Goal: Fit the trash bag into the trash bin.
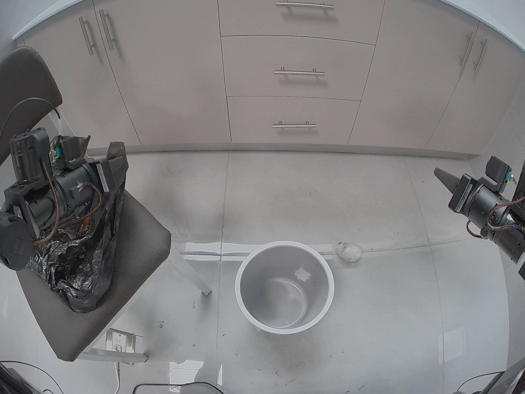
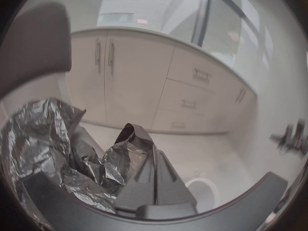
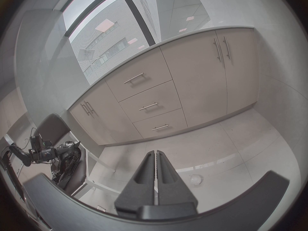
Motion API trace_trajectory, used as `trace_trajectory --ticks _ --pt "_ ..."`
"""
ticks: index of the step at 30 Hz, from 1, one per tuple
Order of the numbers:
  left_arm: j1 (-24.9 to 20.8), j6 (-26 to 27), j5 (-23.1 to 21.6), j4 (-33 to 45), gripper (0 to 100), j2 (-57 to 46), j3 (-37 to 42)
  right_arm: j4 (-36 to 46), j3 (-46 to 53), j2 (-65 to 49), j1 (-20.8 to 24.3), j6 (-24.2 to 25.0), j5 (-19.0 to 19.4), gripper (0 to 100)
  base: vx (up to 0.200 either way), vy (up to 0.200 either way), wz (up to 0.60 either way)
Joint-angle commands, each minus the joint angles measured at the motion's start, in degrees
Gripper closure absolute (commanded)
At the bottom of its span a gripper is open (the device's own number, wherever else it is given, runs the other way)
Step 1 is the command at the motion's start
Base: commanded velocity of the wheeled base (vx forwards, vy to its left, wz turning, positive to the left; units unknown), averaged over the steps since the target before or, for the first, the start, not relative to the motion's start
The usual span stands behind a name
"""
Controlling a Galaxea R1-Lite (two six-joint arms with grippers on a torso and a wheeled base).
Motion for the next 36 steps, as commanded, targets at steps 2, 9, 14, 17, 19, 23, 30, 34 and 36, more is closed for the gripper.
trace_trajectory --ticks 2,9,14,17,19,23,30,34,36 --pt "6.7 -73.1 -42.0 9.4 100 -13.8 -16.8 0.0 0.2 1.6 0.0 0.0 0.0 100 0.000 0.000 0.00" --pt "-11.3 -73.2 -41.1 -10.1 100 -15.0 -6.5 0.0 0.5 2.4 0.3 0.0 0.0 100 0.000 0.000 0.00" --pt "-19.4 -72.9 -36.8 -11.1 100 -14.2 -6.4 0.0 1.2 3.2 1.7 0.1 0.0 100 0.000 0.000 0.00" --pt "-23.0 -72.5 -36.8 -11.2 100 -13.9 -6.3 -0.1 2.0 4.0 3.6 0.0 0.0 100 0.000 0.000 0.00" --pt "-25.4 -71.5 -36.8 -11.3 100 -13.1 -6.2 -0.6 2.4 4.7 5.1 0.0 -0.1 100 0.000 0.000 0.00" --pt "-29.5 -69.4 -36.7 -11.4 100 -11.6 -5.9 -2.2 2.7 6.2 8.9 -0.2 -0.2 100 0.000 0.000 0.00" --pt "-31.3 -67.2 -36.7 -12.4 100 -8.4 -3.6 -2.4 1.1 11.9 18.1 -0.6 -5.7 100 0.000 0.000 0.00" --pt "-31.0 -67.3 -36.6 -17.0 100 -5.9 -1.6 -3.5 1.4 14.1 23.1 -0.5 -6.9 100 0.000 0.000 0.00" --pt "-31.0 -67.5 -36.2 -19.5 100 -5.3 -0.7 -3.7 2.1 14.1 24.8 -0.3 -6.9 100 0.000 0.000 0.00"
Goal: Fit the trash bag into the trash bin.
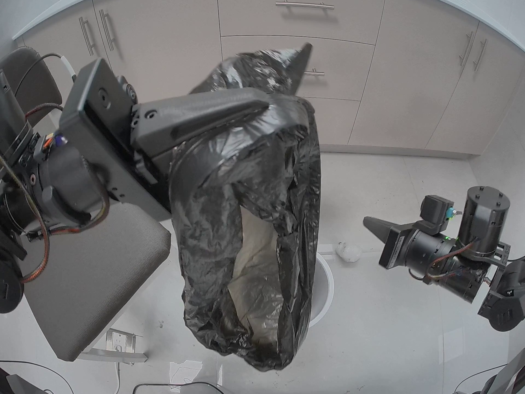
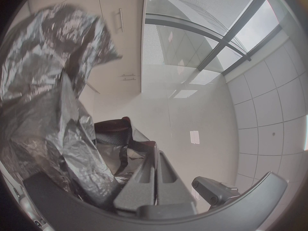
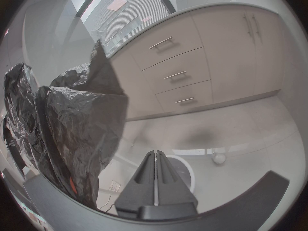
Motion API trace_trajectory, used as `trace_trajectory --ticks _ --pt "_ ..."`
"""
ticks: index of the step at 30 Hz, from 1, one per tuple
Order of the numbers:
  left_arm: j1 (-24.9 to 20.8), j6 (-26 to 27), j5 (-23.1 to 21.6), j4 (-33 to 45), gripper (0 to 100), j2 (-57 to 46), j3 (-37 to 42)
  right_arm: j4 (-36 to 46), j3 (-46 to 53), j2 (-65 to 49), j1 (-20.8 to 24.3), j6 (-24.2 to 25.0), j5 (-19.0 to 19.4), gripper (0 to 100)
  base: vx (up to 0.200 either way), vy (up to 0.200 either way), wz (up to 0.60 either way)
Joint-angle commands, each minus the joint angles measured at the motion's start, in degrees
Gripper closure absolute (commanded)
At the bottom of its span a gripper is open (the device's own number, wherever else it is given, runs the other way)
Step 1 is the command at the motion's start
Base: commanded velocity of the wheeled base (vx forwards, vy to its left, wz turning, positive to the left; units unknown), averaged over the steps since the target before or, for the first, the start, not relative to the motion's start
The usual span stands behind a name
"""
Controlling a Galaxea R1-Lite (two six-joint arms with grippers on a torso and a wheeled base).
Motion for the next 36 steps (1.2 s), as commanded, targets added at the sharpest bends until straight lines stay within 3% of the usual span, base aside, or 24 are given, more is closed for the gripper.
trace_trajectory --ticks 1,10,17,18,29,36 --pt "-0.2 -0.1 0.7 -4.4 100 3.5 2.9 -0.8 1.2 3.3 5.8 0.4 -0.7 100 0.000 0.000 0.00" --pt "0.2 -0.1 5.1 -5.9 100 4.3 3.5 -1.0 7.1 2.4 14.6 0.5 -0.7 100 0.000 0.000 0.00" --pt "0.3 0.0 5.8 -5.9 100 4.3 3.7 -1.0 10.7 -0.5 16.2 0.5 -0.8 100 0.000 0.000 0.00" --pt "0.3 0.0 5.8 -5.9 100 4.3 3.7 -0.9 11.1 -0.9 16.3 0.5 -0.8 0 0.000 0.000 0.00" --pt "0.5 0.0 6.6 -5.9 100 4.3 3.7 -1.0 13.4 -0.8 16.8 0.6 -0.4 0 0.000 0.000 0.00" --pt "0.5 0.1 8.2 -6.0 100 3.9 3.7 -6.9 8.4 10.6 18.9 0.5 -0.9 0 0.000 0.000 0.00"
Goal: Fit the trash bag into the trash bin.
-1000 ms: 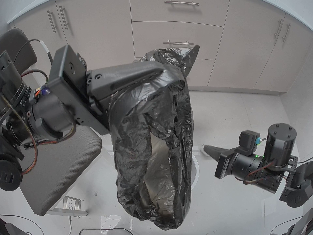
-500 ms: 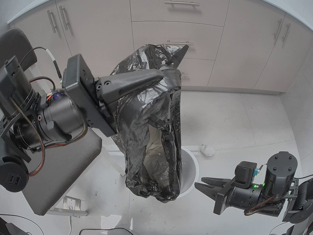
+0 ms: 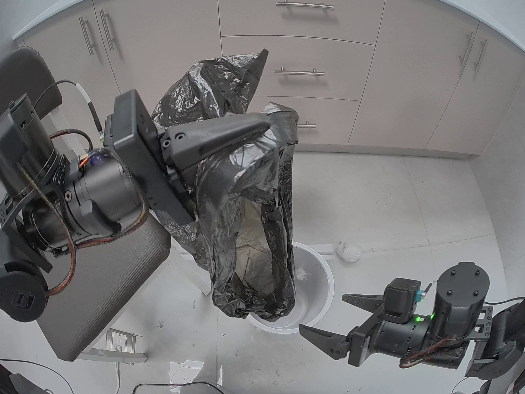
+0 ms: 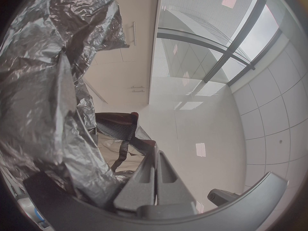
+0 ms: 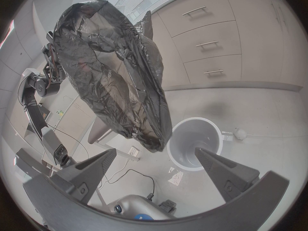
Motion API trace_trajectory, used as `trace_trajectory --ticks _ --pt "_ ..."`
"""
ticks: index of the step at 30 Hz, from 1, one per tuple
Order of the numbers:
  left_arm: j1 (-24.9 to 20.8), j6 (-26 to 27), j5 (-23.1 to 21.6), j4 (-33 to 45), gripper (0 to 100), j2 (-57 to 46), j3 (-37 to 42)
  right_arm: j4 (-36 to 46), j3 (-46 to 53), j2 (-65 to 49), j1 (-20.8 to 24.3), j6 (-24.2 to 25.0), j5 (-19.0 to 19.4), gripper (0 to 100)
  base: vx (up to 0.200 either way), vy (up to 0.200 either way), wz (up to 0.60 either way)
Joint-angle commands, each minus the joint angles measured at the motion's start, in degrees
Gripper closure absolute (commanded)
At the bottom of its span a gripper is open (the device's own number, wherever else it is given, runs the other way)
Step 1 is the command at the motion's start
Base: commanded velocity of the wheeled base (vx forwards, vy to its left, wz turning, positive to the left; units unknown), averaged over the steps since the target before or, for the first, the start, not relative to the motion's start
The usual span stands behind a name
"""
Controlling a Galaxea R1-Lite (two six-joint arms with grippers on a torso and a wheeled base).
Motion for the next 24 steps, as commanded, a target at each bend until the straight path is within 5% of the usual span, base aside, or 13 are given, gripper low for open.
trace_trajectory --ticks 1,24 --pt "0.0 0.0 0.3 -0.1 100 -0.5 0.0 -4.7 -3.9 10.0 1.2 -0.1 -0.3 0 0.000 0.000 0.00" --pt "-0.3 -0.2 -0.2 -0.1 100 -0.3 0.6 -7.6 -18.1 25.1 -4.6 -0.8 -2.8 0 0.000 0.000 0.00"
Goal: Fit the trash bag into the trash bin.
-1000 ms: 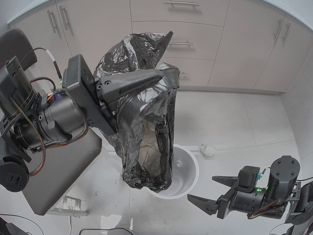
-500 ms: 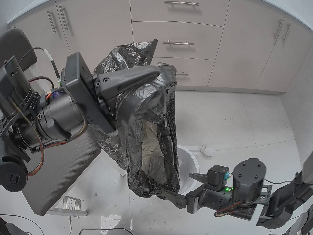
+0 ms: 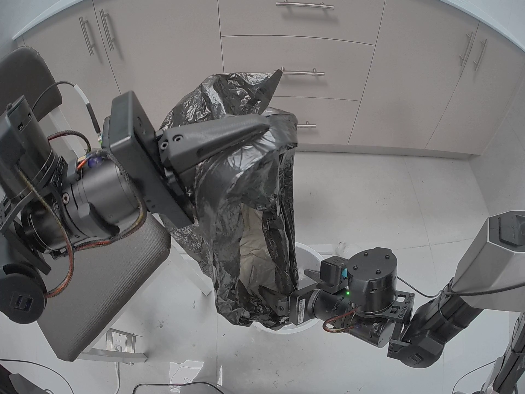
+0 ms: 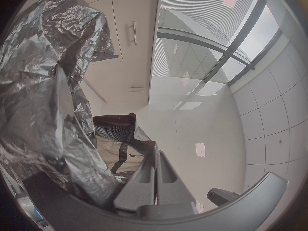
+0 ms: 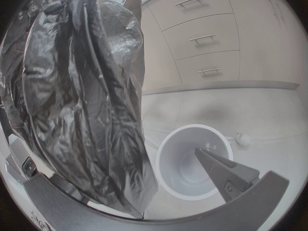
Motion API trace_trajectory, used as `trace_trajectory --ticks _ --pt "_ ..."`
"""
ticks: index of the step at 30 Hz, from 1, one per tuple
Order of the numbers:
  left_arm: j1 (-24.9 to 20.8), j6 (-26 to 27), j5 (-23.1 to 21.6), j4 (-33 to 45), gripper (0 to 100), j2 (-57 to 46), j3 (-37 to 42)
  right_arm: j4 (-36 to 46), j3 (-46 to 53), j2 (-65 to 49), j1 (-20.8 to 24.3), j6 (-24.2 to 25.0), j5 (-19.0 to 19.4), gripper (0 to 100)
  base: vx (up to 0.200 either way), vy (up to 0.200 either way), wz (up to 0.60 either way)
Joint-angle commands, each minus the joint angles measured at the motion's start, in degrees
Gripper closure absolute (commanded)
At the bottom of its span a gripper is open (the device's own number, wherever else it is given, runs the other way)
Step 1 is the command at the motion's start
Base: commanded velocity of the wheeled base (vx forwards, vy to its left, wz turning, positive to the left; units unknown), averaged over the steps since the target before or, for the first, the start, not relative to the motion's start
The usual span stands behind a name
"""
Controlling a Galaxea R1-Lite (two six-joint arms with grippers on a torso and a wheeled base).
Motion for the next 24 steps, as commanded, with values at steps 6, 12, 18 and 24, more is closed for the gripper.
trace_trajectory --ticks 6,12,18,24 --pt "-0.1 0.0 -0.2 0.0 100 0.2 0.3 -2.2 1.0 0.0 -0.4 0.1 -1.5 100 0.000 0.000 0.00" --pt "-0.1 0.2 -1.4 -0.1 100 0.7 0.9 -8.4 5.6 -2.0 -0.4 -0.2 -1.6 100 0.000 0.000 0.00" --pt "0.0 0.2 -1.6 -1.9 100 2.8 1.1 -8.7 11.4 -6.4 -0.4 0.0 -1.8 100 0.000 0.000 0.00" --pt "-0.3 0.3 -4.2 -8.7 100 9.1 2.4 -8.8 20.6 -14.6 -0.1 0.6 -4.7 100 0.000 0.000 0.00"
